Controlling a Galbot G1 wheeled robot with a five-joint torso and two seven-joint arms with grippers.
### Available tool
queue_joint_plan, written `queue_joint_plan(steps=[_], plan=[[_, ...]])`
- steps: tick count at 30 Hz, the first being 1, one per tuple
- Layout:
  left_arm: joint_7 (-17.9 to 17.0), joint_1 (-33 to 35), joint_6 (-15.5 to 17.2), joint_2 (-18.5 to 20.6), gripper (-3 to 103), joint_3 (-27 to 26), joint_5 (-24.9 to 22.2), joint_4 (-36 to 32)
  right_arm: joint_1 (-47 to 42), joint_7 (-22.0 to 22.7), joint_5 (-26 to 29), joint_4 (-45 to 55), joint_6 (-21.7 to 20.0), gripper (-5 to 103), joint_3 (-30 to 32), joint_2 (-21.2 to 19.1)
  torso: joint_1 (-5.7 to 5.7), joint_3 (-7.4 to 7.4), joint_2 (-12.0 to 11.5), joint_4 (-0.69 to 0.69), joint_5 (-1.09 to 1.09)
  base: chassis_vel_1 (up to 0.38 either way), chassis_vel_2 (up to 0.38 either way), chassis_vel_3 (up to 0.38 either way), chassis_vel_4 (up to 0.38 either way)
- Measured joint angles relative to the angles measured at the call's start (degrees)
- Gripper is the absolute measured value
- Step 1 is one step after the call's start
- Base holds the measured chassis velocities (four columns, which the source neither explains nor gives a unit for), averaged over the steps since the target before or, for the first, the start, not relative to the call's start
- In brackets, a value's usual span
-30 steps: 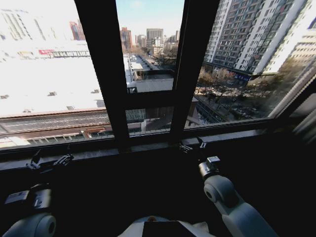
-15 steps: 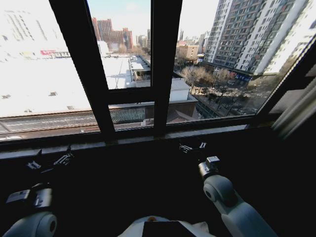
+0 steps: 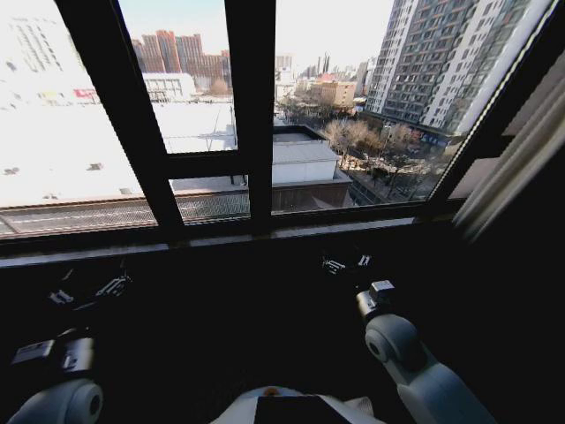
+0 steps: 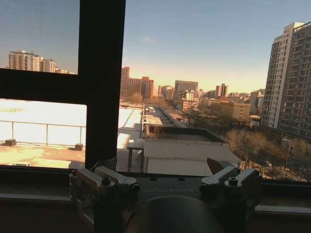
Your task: Open the curtains by pulling them apart, changing their state from closed to fully open.
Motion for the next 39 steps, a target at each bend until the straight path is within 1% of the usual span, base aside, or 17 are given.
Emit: queue_joint_plan(steps=[4,7,8,12,15,19,21,22,23,24,26,27,31,37,39], plan=[[0.0,0.0,-0.5,0.0,100,-0.2,-0.1,0.2,0.0,-0.1,-0.6,0.0,0.4,100,-0.1,0.1,0.00,0.00,0.0,0.00,0.05,-0.103,-0.389,0.126,0.400],[0.1,0.0,-1.0,0.2,100,-0.2,-0.1,0.4,0.0,-0.2,-1.5,0.0,1.3,100,-0.3,0.2,0.04,0.02,0.0,0.00,0.03,-0.044,-0.327,0.069,0.339],[0.1,-0.2,-1.0,0.3,100,-0.2,-0.1,0.4,0.0,-0.2,-1.7,0.0,1.4,100,-0.3,0.2,0.04,0.01,0.0,0.01,0.06,0.125,-0.229,-0.023,0.235],[0.0,-0.6,-1.0,0.6,100,-0.2,-0.2,0.5,-0.1,-0.3,-1.9,0.0,1.5,100,-0.3,0.3,0.04,0.01,0.0,0.01,0.05,0.162,-0.213,-0.072,0.231],[0.0,-1.0,-1.0,1.1,100,-0.1,-0.3,0.8,-0.4,-0.3,-2.2,0.0,1.7,100,-0.3,0.3,0.04,0.01,0.0,0.00,-0.05,0.236,-0.233,-0.282,0.229],[-0.1,-1.0,-1.3,1.0,100,-0.2,-0.4,0.9,-0.4,-0.2,-2.3,-0.2,1.7,100,-0.3,0.5,0.02,0.00,0.0,-0.01,0.02,0.344,-0.291,-0.428,0.267],[-0.1,-0.7,-2.0,0.9,100,-0.4,-0.5,1.2,-0.2,-0.1,-2.4,-0.7,3.0,100,-0.4,0.8,0.00,0.00,0.0,-0.01,-0.03,0.406,-0.362,-0.397,0.367],[-0.1,-0.7,-2.0,0.9,100,-0.4,-0.5,1.2,-0.2,-0.1,-2.4,-0.7,3.0,100,-0.4,0.8,0.00,0.00,0.0,-0.01,-0.03,0.389,-0.362,-0.397,0.397],[-0.1,-0.6,-2.2,0.7,100,-0.5,-0.6,1.3,-0.2,-0.1,-2.6,-0.9,3.4,100,-0.4,0.9,-0.04,-0.01,0.0,0.00,-0.01,0.389,-0.337,-0.374,0.397],[-0.2,-0.5,-2.5,0.7,100,-0.7,-0.7,1.3,-0.1,-0.2,-2.7,-1.0,3.6,100,-0.5,0.9,-0.06,-0.03,0.1,0.03,0.09,0.378,-0.337,-0.270,0.332],[-0.2,-0.4,-2.6,0.7,100,-0.8,-0.9,1.4,-0.1,-0.3,-2.7,-1.0,3.7,100,-0.7,1.0,-0.07,-0.04,0.1,0.04,0.01,0.241,-0.259,-0.219,0.265],[-0.2,-0.4,-2.6,0.7,100,-0.8,-0.9,1.4,-0.1,-0.3,-2.7,-1.0,3.7,100,-0.7,1.0,-0.07,-0.04,0.1,0.04,0.01,0.241,-0.259,-0.169,0.265],[-0.3,-0.4,-3.1,0.7,100,-0.8,-1.4,1.4,-0.3,-0.5,-2.8,-0.7,3.7,100,-0.8,1.2,-0.06,-0.02,0.0,-0.03,0.02,0.035,-0.050,-0.073,0.094],[-0.3,-0.4,-4.1,0.6,100,-0.7,-1.8,1.7,-0.6,-0.5,-2.9,-0.2,3.7,100,-0.7,1.1,0.10,0.05,-0.1,0.01,0.03,-0.018,0.021,0.025,-0.018],[-0.3,-0.2,-5.0,0.6,100,-0.7,-1.9,1.8,-0.8,-0.5,-3.1,0.1,3.7,100,-0.7,1.2,0.11,0.04,-0.1,0.01,0.03,-0.056,0.052,0.048,-0.047]])
